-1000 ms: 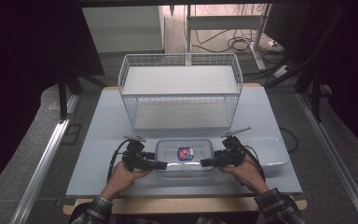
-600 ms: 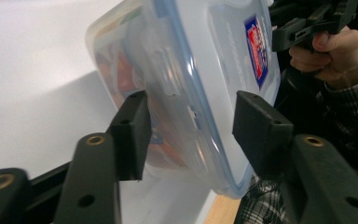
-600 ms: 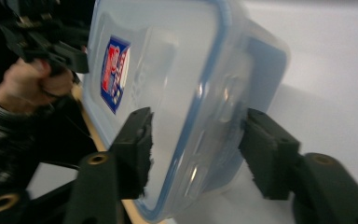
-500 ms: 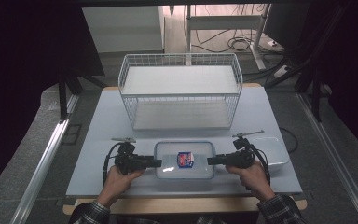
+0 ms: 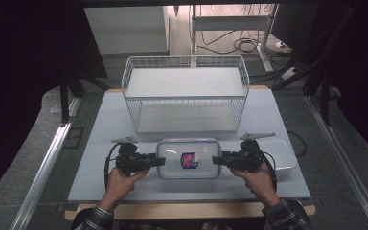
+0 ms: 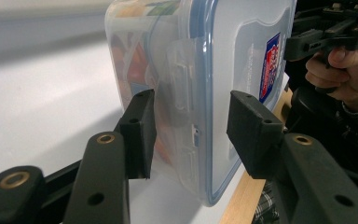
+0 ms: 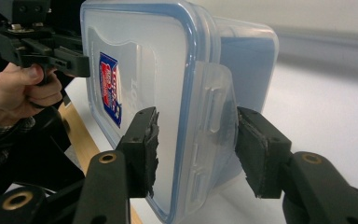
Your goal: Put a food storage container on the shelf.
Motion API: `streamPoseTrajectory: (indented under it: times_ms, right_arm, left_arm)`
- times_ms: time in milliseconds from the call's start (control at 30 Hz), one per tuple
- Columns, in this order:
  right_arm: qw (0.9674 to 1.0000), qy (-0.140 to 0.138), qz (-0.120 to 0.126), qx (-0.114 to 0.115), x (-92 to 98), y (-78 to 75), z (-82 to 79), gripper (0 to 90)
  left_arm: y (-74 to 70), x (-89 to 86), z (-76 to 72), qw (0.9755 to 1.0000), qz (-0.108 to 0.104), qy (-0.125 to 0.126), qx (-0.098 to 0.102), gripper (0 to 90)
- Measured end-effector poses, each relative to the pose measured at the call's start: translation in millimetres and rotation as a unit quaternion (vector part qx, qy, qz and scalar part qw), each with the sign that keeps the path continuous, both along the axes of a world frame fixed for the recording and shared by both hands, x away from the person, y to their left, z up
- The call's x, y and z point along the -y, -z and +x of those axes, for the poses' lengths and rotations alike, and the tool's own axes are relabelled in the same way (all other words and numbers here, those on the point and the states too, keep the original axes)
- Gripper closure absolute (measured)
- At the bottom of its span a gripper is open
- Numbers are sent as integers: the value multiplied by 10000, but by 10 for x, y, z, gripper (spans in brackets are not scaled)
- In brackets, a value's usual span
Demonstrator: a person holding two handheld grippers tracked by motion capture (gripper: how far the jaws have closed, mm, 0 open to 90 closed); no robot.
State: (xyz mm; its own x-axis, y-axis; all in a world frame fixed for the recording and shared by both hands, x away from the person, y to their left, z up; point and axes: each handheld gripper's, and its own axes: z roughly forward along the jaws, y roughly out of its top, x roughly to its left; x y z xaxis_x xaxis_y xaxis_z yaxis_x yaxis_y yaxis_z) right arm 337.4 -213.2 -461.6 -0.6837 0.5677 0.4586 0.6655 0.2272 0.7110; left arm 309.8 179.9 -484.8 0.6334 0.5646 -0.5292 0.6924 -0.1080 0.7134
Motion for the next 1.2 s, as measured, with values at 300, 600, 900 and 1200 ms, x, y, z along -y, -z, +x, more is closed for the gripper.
streamPoseTrajectory:
  times_ms: [300, 600, 900, 1200]
  right_arm:
    - [9995, -173, 218, 144, -9, -174, 77, 540]
    - [9985, -189, 312, 407, -26, -432, 192, 542]
    - [9974, -136, 430, 570, -3, -686, 349, 542]
    - [9952, -127, 491, 832, -36, -1067, 554, 542]
  left_arm:
    - [-170, -76, 66, 9998, -75, -19, 173, 526]
    - [-477, -106, 210, 9991, -61, 12, 425, 528]
    - [-771, -96, 387, 9980, -70, -20, 628, 528]
    - [-1138, -131, 582, 9966, -97, -74, 812, 528]
